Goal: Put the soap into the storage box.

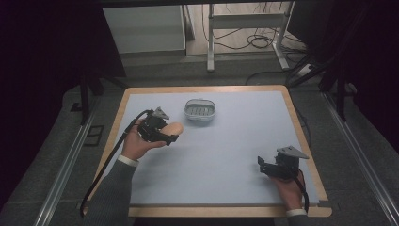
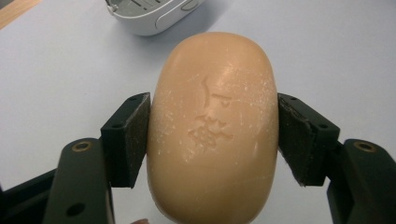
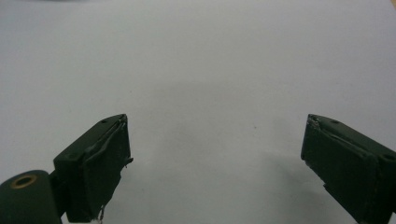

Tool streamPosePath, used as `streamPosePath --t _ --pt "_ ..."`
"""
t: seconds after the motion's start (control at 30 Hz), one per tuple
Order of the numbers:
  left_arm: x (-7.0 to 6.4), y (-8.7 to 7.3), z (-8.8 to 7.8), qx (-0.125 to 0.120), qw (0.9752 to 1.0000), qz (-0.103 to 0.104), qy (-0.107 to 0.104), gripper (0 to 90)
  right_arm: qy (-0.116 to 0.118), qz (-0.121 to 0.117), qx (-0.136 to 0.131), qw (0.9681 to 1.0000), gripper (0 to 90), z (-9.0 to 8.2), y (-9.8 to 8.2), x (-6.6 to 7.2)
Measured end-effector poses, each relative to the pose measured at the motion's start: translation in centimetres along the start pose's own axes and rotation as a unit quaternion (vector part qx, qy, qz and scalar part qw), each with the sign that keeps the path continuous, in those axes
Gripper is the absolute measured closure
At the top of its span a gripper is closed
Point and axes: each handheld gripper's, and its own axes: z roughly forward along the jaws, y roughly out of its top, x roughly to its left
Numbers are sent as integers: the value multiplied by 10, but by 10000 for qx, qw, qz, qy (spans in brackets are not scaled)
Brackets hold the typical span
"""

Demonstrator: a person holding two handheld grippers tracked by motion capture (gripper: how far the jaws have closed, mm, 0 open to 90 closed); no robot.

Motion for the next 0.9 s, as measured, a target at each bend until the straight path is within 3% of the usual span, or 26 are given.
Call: streamPosePath --t 0.33,0.9 --pt "1 7 2 18 10000 86 -17 317 2 -5 7 10000 82 0 0 0" --pt "5 16 4 -54 10000 41 -43 318 1 15 18 10000 82 0 0 0"
